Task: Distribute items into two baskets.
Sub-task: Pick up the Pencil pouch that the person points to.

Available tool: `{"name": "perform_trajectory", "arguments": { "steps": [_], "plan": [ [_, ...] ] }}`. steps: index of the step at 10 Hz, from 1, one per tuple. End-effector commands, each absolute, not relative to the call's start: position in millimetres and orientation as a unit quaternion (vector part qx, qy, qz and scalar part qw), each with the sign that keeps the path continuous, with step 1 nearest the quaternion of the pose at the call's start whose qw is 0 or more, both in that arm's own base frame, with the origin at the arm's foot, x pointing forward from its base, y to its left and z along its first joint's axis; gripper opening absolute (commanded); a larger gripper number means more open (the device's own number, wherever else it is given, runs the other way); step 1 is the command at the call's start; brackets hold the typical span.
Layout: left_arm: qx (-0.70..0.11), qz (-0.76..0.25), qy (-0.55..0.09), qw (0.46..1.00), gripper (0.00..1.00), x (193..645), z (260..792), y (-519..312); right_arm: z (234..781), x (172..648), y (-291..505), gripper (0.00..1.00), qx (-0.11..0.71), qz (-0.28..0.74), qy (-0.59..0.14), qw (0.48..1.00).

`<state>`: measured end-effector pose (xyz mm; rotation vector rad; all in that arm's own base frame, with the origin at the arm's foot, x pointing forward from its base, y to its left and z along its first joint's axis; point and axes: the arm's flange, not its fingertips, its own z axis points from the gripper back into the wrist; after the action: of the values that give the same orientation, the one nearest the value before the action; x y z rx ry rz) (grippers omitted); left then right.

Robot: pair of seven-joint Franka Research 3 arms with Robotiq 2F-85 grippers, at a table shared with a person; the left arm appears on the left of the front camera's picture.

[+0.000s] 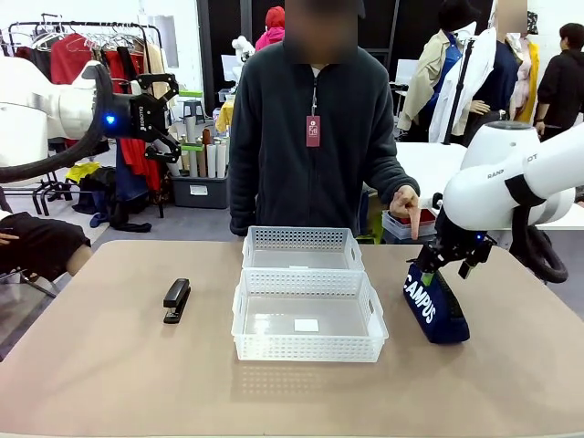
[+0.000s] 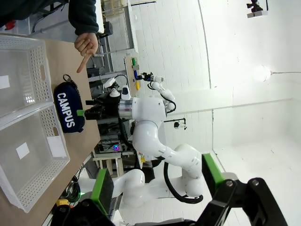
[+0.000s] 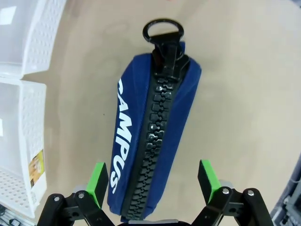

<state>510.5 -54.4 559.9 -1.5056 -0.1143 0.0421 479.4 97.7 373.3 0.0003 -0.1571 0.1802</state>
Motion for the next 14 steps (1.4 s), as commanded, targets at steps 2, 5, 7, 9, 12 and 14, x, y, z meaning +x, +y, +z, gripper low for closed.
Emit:
{"name": "perform_trajectory", "arguments": {
  "steps": [2, 5, 7, 9, 12, 14],
  "plan": [
    [-0.681, 0.018, -0.053, 0.73, 1.0, 508, 560, -53, 369, 493, 104, 1.0, 0.008, 0.063, -0.059, 0.996],
    [-0.681, 0.018, -0.053, 0.73, 1.0, 508, 560, -53, 370, 499, 102, 0.6, 0.024, 0.074, -0.051, 0.996],
    [-0.681, 0.018, -0.053, 0.73, 1.0, 508, 560, -53, 374, 499, 101, 0.22, 0.023, 0.074, -0.049, 0.996],
    [-0.681, 0.018, -0.053, 0.73, 1.0, 508, 560, -53, 379, 501, 101, 0.0, 0.024, 0.072, -0.047, 0.996],
    [-0.681, 0.018, -0.053, 0.73, 1.0, 508, 560, -53, 390, 502, 97, 0.0, 0.032, 0.066, -0.04, 0.997],
    [-0.681, 0.018, -0.053, 0.73, 1.0, 508, 560, -53, 416, 499, 92, 0.0, 0.049, 0.066, -0.019, 0.996]
  ]
}}
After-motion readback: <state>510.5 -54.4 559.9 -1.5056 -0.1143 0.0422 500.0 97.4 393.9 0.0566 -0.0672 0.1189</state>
